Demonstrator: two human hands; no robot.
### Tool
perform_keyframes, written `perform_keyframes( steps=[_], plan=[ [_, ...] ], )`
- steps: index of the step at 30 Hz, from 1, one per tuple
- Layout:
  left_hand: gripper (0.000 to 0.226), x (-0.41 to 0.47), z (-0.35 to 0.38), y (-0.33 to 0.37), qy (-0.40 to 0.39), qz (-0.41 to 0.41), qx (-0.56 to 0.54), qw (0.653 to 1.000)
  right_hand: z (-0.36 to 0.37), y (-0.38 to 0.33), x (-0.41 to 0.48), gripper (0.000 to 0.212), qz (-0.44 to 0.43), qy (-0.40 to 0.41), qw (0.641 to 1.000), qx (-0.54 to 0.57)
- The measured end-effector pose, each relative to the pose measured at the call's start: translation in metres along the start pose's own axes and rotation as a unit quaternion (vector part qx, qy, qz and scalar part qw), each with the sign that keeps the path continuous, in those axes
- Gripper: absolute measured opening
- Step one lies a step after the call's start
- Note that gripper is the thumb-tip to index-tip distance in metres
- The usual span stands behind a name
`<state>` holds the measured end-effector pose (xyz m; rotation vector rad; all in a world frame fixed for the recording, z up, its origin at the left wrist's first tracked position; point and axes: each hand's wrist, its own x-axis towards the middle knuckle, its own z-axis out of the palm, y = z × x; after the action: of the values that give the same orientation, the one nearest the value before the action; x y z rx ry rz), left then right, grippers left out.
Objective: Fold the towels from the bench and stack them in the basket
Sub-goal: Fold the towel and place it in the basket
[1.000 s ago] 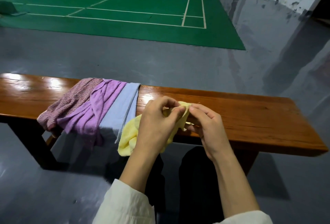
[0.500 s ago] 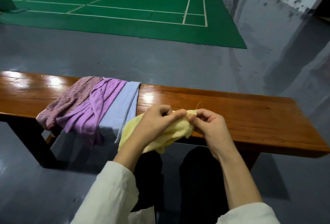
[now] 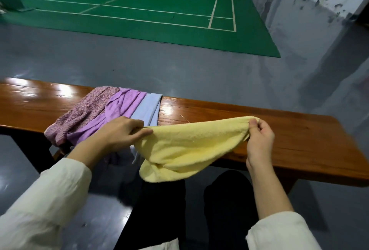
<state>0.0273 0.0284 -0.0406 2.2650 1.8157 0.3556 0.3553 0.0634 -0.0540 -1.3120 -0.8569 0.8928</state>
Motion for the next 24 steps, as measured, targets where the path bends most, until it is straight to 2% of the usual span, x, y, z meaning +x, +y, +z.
perform_keyframes(
  steps=[3,7,10,13,15,18,19,22,24],
  plan=[
    [0.047,0.003,-0.001,-0.007,0.005,0.029,0.066,0.997,0.000,0.009,0.001,0.019,-0.014,0.008,1.000,-0.024],
    [0.018,0.013,-0.003,-0.015,0.089,0.068,0.126,0.986,0.002,0.012,0.006,0.014,-0.017,0.023,0.999,-0.039],
    [0.013,0.015,-0.012,-0.013,0.165,0.071,0.129,0.975,0.002,0.009,0.011,0.013,-0.036,0.028,0.998,-0.048],
    [0.012,0.020,-0.019,-0.011,0.207,0.032,0.131,0.969,0.007,0.000,0.016,0.014,-0.048,0.028,0.997,-0.050],
    [0.017,0.025,-0.027,-0.009,0.213,0.033,0.147,0.965,0.011,-0.011,0.020,0.015,-0.059,0.031,0.997,-0.046],
    [0.007,0.030,-0.048,0.001,0.210,0.046,0.155,0.964,0.013,-0.031,0.026,0.016,-0.079,0.031,0.995,-0.046],
    [0.003,0.032,-0.055,0.005,0.229,0.044,0.156,0.960,0.013,-0.040,0.027,0.016,-0.088,0.030,0.995,-0.044],
    [0.016,0.036,-0.083,0.021,0.269,0.026,0.136,0.953,0.017,-0.070,0.032,0.015,-0.110,0.041,0.992,-0.036],
    [0.007,0.037,-0.105,0.034,0.287,0.025,0.122,0.950,0.018,-0.090,0.035,0.015,-0.118,0.049,0.991,-0.032]
  ],
)
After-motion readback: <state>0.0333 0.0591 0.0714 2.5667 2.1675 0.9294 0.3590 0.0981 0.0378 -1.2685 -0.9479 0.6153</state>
